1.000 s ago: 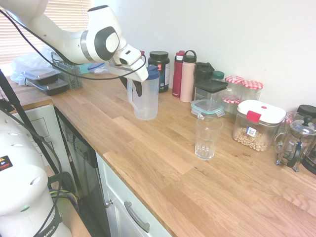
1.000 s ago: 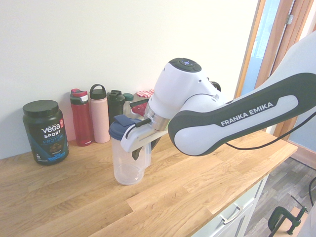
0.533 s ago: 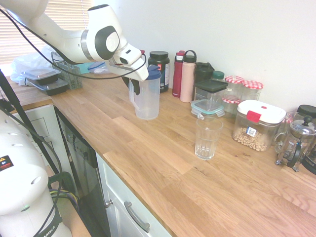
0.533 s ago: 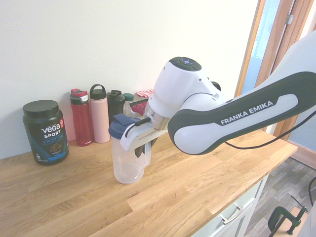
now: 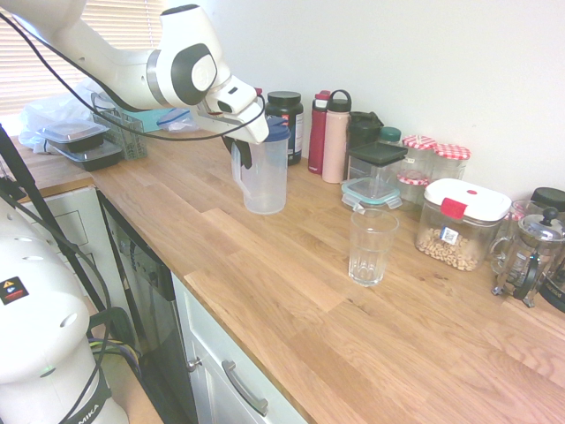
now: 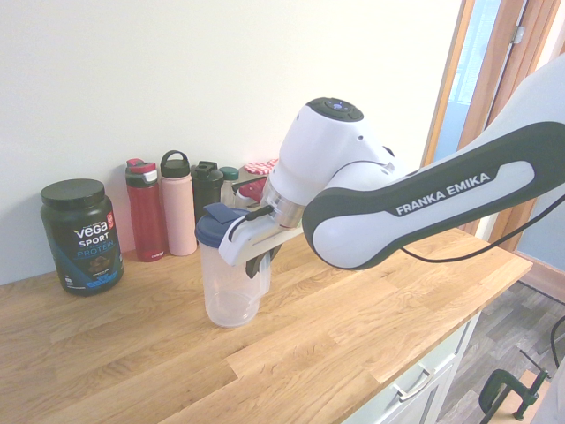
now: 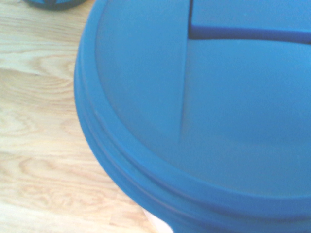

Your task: Pour me some water

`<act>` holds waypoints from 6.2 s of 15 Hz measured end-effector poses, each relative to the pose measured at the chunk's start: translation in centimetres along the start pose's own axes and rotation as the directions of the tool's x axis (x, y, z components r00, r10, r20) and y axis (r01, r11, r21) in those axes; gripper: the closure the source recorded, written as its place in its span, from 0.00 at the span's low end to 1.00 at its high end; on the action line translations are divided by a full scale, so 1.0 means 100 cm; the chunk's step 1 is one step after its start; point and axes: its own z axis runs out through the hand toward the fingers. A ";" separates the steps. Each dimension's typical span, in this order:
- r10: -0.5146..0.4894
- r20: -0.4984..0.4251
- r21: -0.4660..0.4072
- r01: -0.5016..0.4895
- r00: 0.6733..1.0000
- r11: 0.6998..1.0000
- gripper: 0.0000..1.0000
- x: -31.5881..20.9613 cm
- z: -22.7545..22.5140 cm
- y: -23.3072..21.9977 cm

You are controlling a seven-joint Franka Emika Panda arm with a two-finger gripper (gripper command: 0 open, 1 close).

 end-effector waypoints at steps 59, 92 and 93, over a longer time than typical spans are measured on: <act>-0.156 0.661 -0.559 0.620 0.734 0.551 1.00 0.270 -0.072 0.219; -0.001 0.064 0.009 0.000 0.998 1.000 1.00 0.044 -0.136 0.157; 0.059 0.035 0.015 -0.059 0.998 0.998 1.00 0.040 -0.120 0.135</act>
